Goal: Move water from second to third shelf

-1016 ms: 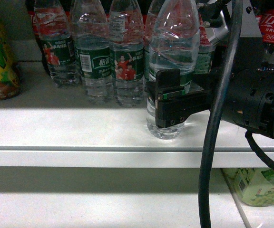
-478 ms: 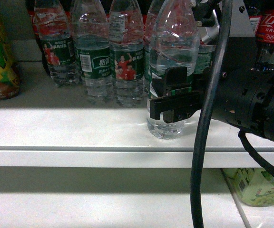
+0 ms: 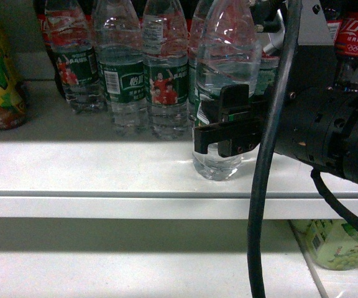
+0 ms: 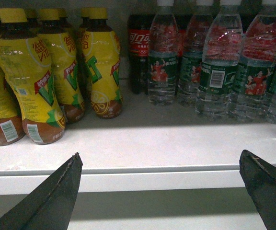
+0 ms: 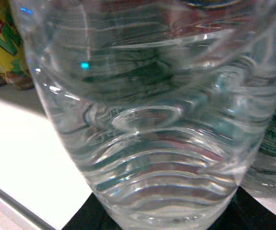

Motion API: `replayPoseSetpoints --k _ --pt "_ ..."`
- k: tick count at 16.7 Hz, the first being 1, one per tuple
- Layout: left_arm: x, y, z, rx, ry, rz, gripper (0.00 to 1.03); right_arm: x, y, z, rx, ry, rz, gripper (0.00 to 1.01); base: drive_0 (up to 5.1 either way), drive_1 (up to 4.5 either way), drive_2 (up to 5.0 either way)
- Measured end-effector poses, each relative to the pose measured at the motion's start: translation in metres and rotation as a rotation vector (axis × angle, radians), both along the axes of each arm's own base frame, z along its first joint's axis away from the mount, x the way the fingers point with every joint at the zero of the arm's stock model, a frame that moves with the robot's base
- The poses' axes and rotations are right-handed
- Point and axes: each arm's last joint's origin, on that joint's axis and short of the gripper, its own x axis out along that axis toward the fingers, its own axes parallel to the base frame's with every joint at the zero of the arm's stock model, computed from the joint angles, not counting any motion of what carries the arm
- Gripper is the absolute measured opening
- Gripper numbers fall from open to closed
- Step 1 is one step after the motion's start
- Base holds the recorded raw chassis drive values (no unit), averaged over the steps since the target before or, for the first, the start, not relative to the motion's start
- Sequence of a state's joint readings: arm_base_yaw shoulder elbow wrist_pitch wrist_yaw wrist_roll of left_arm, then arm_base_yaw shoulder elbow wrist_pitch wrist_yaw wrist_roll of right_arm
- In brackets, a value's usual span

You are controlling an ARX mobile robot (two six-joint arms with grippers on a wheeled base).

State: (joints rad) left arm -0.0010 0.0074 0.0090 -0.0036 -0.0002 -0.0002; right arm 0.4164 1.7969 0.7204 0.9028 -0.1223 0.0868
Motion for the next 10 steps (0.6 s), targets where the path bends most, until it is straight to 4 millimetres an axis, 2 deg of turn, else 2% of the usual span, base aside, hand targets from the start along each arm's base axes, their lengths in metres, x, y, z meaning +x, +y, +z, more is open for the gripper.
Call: replayPoseSetpoints --k 5,10 --pt "0.0 0.0 0.0 0.0 0.0 0.0 0.98 -0.016 -0.024 0.002 -0.025 -0.005 -0.092 0.4 0.0 0.0 0.0" --pt "0.0 0.0 0.0 0.0 0.0 0.0 0.98 -0.041 -0.052 0.007 -0.045 -0.016 -0.172 0.4 0.0 0.0 0.0"
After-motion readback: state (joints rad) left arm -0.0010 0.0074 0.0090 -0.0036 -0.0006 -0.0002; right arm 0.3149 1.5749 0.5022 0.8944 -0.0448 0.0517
